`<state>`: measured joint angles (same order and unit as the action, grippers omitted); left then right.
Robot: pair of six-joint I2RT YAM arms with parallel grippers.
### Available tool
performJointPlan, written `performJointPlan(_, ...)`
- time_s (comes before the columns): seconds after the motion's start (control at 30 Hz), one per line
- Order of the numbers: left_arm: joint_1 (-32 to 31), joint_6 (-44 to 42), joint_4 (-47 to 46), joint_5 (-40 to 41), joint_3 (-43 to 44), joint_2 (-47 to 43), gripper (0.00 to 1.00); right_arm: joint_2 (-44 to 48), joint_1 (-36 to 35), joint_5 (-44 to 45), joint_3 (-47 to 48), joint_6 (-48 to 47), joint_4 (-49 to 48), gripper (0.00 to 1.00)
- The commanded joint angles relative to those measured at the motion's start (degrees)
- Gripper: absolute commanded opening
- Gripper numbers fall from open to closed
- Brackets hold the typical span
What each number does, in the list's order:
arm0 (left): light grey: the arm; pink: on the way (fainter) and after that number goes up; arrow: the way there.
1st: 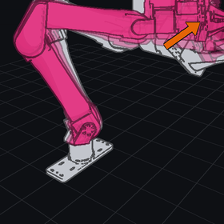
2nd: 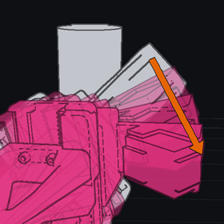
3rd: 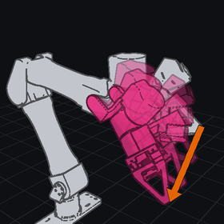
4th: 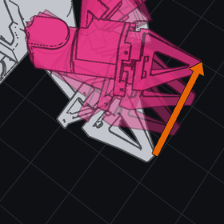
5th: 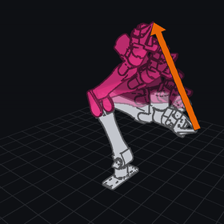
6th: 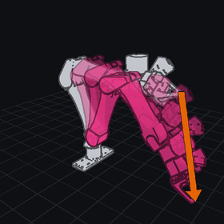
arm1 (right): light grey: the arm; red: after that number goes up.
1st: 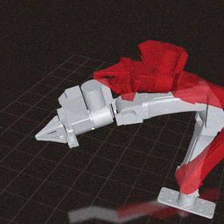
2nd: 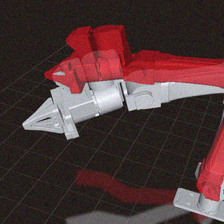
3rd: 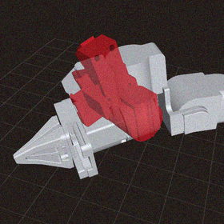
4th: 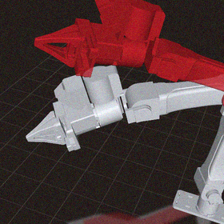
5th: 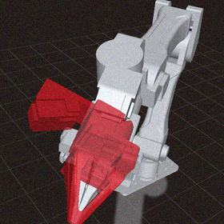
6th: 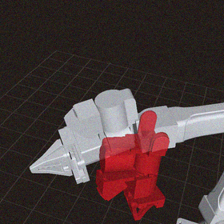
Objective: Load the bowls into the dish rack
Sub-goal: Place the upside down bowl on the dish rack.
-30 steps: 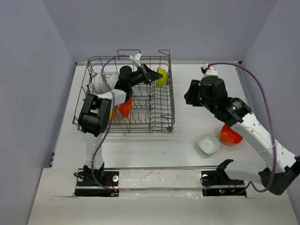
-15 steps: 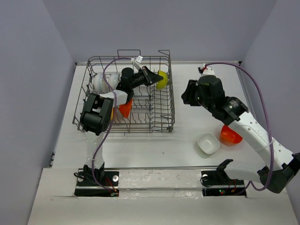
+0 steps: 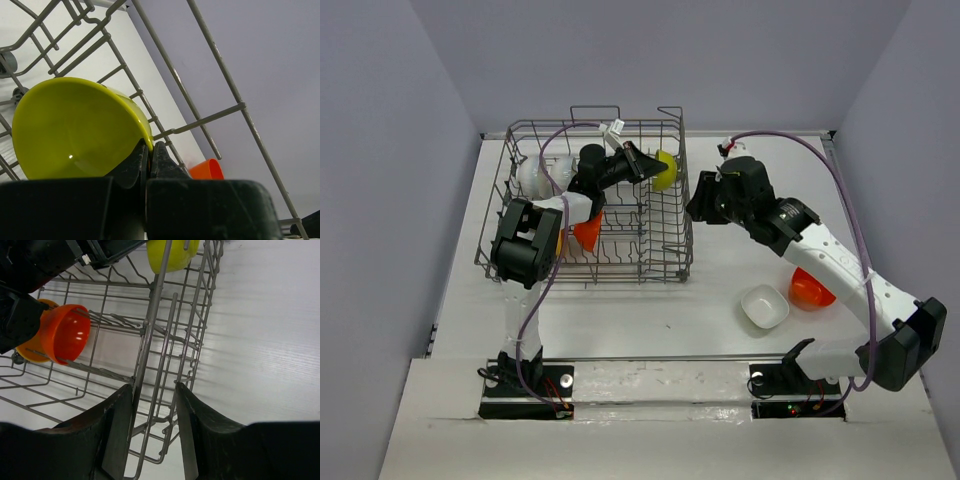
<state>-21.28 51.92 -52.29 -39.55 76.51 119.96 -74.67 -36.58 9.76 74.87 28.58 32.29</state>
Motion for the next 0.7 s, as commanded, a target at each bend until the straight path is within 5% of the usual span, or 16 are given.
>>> performJointPlan(0.0,-0.26,-2.26,-2.91,0.53,1.01,-1.4,0.0,-0.47,-0.25,-1.67,-1.04,0.6,-4.43,0.46)
performJointPlan(0.53,-0.26,-6.04,2.37,3.07,-0.66,-3.77,0.0,-2.06,-0.25,-1.23,-3.15,0.87,-6.28,0.4)
performJointPlan(0.67,-0.17,-7.18,3.42,3.78,-1.01,-4.56,0.0,-2.14,-0.25,-0.97,-3.41,0.87,-6.45,0.3)
